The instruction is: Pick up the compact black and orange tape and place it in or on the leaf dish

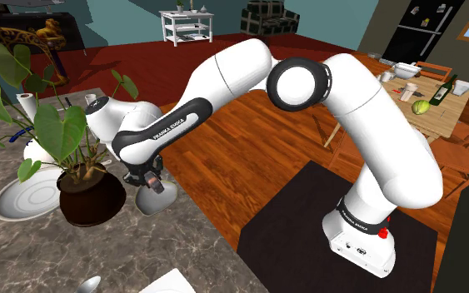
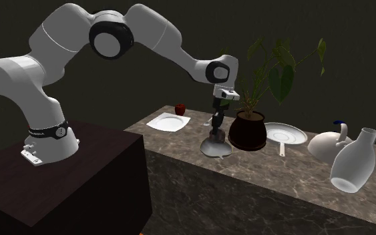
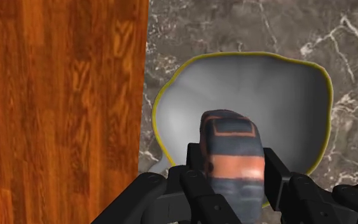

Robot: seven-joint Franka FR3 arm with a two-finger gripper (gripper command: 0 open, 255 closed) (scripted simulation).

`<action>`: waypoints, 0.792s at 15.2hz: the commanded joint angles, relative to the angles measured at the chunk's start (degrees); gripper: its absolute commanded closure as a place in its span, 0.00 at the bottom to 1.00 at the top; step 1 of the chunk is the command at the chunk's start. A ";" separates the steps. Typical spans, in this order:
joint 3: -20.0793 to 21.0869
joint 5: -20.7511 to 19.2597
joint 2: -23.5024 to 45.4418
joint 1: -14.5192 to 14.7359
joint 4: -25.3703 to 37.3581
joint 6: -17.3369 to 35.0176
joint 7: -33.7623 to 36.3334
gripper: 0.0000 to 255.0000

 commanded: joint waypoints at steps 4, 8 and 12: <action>-0.73 -0.74 2.72 0.43 0.82 1.94 0.39 1.00; -0.73 -0.74 2.72 0.43 0.82 1.94 0.39 1.00; -0.73 -0.73 2.72 0.44 0.82 1.94 0.39 1.00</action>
